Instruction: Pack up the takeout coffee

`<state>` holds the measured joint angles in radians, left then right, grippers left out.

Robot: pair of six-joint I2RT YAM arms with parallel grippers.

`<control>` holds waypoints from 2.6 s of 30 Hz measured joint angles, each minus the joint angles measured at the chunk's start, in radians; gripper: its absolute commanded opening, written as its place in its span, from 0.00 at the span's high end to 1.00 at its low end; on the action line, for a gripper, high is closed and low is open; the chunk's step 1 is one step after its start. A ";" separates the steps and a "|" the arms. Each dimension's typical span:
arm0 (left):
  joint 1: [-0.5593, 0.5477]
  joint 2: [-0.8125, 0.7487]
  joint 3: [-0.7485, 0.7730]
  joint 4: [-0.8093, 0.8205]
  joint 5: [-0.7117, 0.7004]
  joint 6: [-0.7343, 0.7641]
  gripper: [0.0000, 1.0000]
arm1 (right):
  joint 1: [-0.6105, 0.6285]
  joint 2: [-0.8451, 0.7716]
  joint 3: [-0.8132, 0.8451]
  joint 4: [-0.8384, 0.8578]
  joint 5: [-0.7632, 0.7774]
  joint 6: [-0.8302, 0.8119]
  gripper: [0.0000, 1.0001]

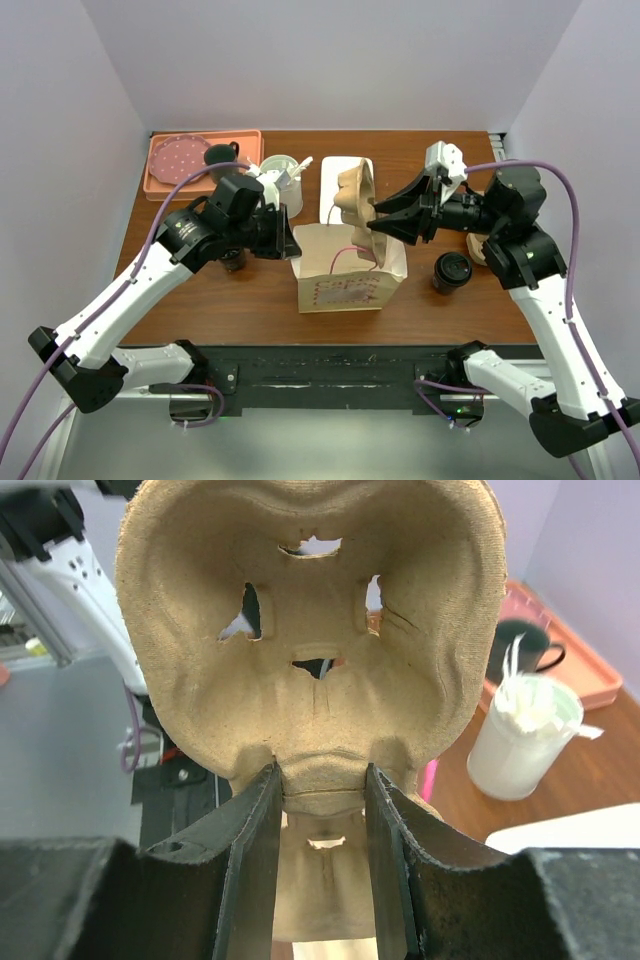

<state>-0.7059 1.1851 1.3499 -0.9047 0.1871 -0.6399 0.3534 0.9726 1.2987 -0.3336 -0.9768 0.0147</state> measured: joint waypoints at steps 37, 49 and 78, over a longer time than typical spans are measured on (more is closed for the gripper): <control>0.006 0.031 0.209 0.017 -0.074 0.139 0.35 | 0.177 0.054 0.006 -0.205 0.324 -0.269 0.77; 0.008 -0.129 -0.008 0.324 0.164 0.245 0.29 | 0.177 0.032 -0.029 -0.166 0.336 -0.236 0.79; 0.008 -0.045 -0.179 0.642 0.503 0.359 0.60 | 0.177 0.024 -0.064 -0.104 0.360 -0.164 0.79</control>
<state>-0.6983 1.1404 1.1713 -0.2630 0.6899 -0.2810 0.5301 0.9962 1.2350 -0.4377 -0.6170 -0.1497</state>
